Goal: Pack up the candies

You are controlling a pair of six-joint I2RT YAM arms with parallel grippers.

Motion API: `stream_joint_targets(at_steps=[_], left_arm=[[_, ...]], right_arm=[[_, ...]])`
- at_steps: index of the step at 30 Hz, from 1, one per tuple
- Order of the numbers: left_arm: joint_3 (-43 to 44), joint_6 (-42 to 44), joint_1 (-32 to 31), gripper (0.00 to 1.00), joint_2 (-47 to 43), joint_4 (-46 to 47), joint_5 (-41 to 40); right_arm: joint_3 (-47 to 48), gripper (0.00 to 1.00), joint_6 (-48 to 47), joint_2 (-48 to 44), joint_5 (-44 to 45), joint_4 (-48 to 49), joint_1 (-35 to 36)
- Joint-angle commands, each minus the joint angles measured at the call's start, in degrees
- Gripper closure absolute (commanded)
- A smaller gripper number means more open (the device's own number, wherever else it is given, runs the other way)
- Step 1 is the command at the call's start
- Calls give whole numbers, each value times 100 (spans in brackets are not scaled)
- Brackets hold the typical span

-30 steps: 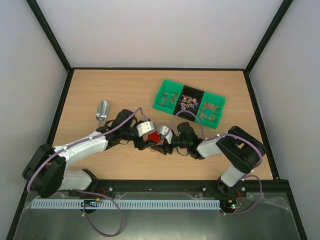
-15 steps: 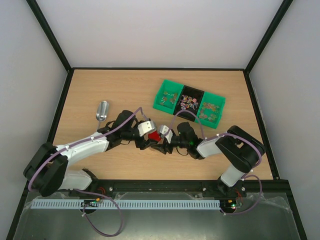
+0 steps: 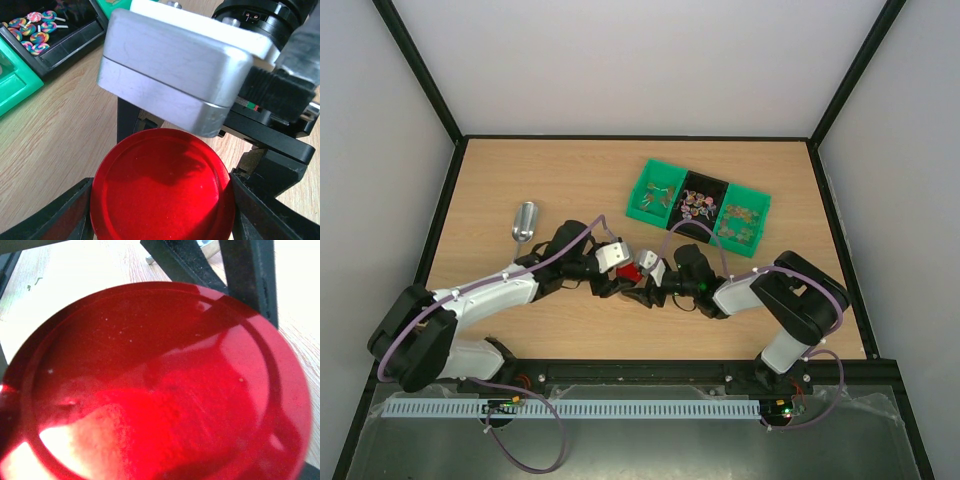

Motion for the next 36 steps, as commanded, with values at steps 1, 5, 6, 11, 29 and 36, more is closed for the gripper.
stream_joint_targets(at_steps=[1,5,6,11,29,36], left_arm=[[23,889,114,48,-108,-346,422],[174,1637,309,50,-79,-954,875],[239,1863,346,50,-41,-1166,1008],[594,3254,484,52,234,-2420,1514],[1119,3207,1127,18,338,-2711,1512],[735,2105,1893,2,-343,-2132,1153]], right_arm=[[18,54,-215,62,-411,79,39],[26,58,-324,41,-581,19,28],[40,60,-342,37,-632,7,32],[72,65,-421,21,-846,-143,5],[233,65,-389,-33,-495,-426,-29],[411,55,-182,220,62,-259,-29]])
